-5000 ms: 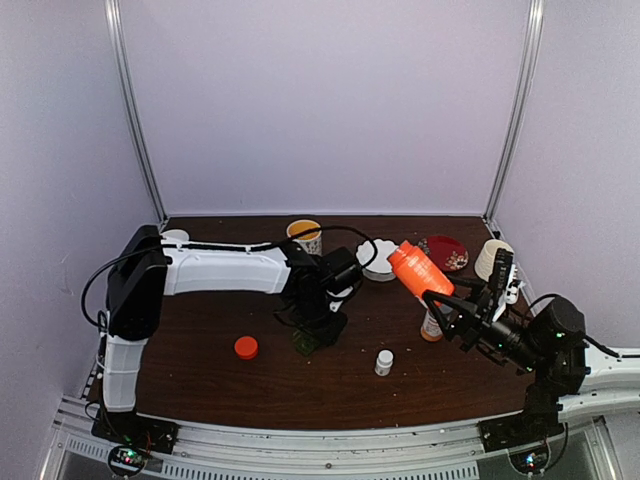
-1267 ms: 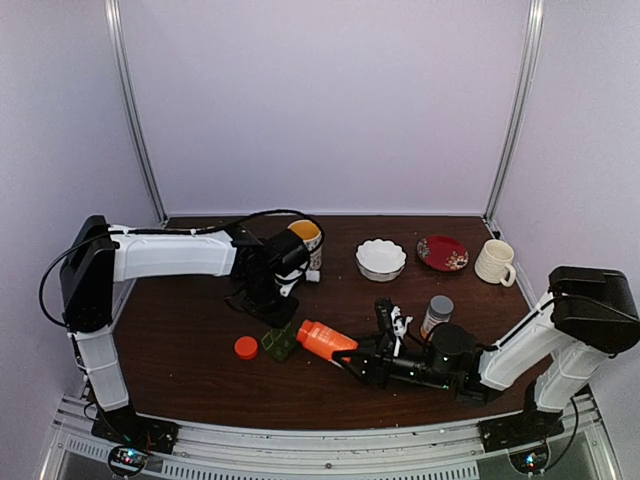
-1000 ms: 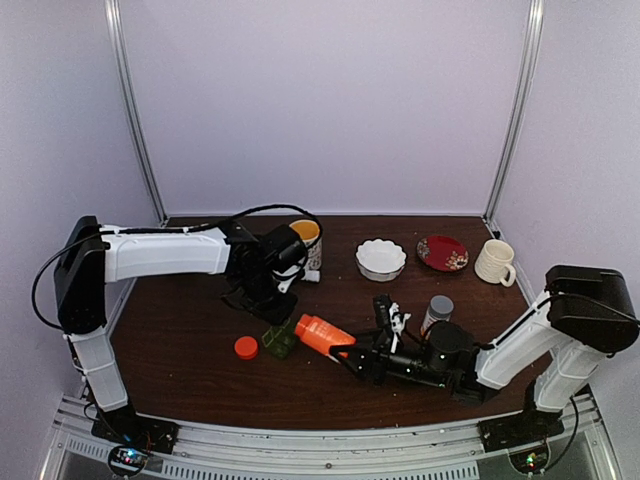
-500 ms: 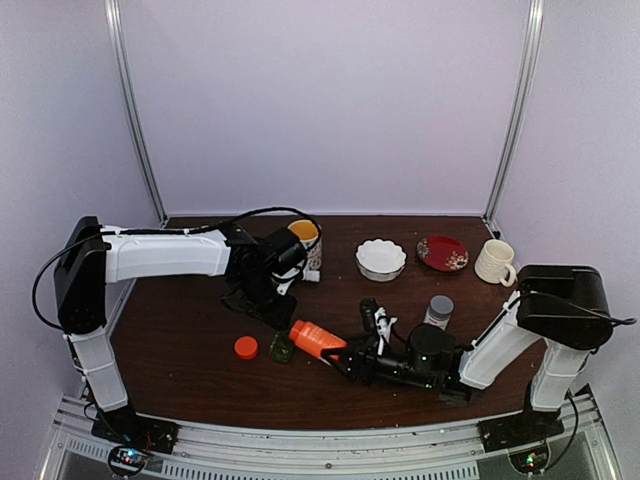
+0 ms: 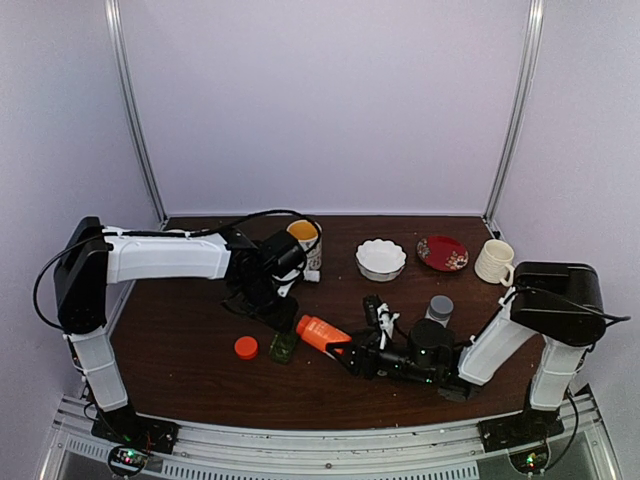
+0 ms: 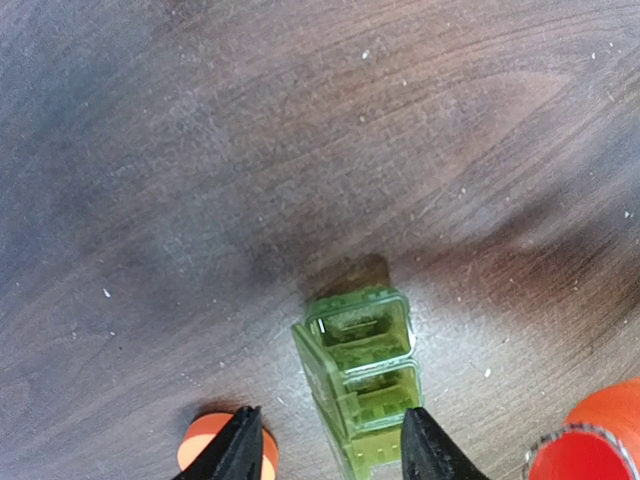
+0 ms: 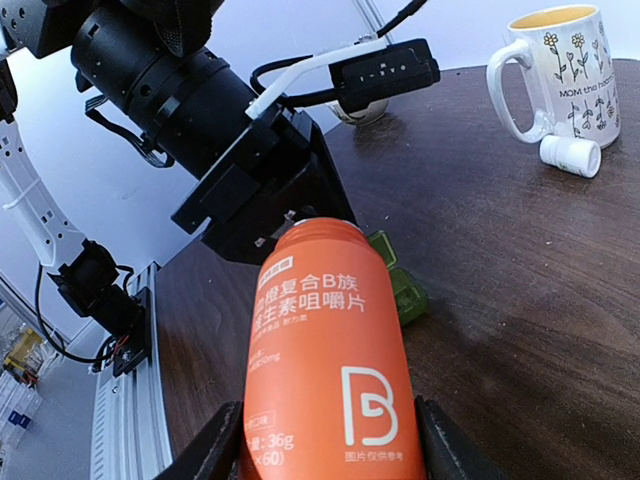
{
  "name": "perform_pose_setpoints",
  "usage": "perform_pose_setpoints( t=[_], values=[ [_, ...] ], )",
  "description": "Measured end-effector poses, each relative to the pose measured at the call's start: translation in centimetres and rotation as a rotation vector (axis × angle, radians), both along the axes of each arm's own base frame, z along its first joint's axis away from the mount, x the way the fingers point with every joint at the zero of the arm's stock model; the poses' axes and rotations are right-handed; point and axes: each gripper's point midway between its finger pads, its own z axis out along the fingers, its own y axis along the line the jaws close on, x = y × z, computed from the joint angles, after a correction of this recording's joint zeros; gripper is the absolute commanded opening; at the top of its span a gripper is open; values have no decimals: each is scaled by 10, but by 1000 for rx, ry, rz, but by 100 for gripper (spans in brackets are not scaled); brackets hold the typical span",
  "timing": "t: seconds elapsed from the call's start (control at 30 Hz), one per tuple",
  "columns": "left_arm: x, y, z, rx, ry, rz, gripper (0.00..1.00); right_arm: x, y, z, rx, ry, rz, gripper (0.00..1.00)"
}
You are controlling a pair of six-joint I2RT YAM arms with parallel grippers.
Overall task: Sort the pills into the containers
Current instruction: Pick up the pill bottle from the center of the board.
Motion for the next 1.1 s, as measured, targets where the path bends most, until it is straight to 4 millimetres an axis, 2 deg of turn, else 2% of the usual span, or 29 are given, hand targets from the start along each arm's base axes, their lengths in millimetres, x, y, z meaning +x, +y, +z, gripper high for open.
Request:
perform_pose_setpoints(
  t=[0.27, 0.53, 0.73, 0.9, 1.1],
  values=[
    [-2, 1, -5, -8, 18, 4, 45, 2, 4, -4, -21, 12, 8, 0],
    [0, -2, -5, -33, 22, 9, 32, 5, 13, -6, -41, 24, 21, 0],
    [-2, -1, -7, -33, 31, 8, 32, 5, 13, -7, -48, 25, 20, 0],
    [-2, -1, -7, -35, 33, 7, 34, 0, 3, -7, -57, 29, 20, 0],
    [-3, -2, -6, -39, 34, 5, 40, -5, -5, 13, -28, 5, 21, 0]
  ],
)
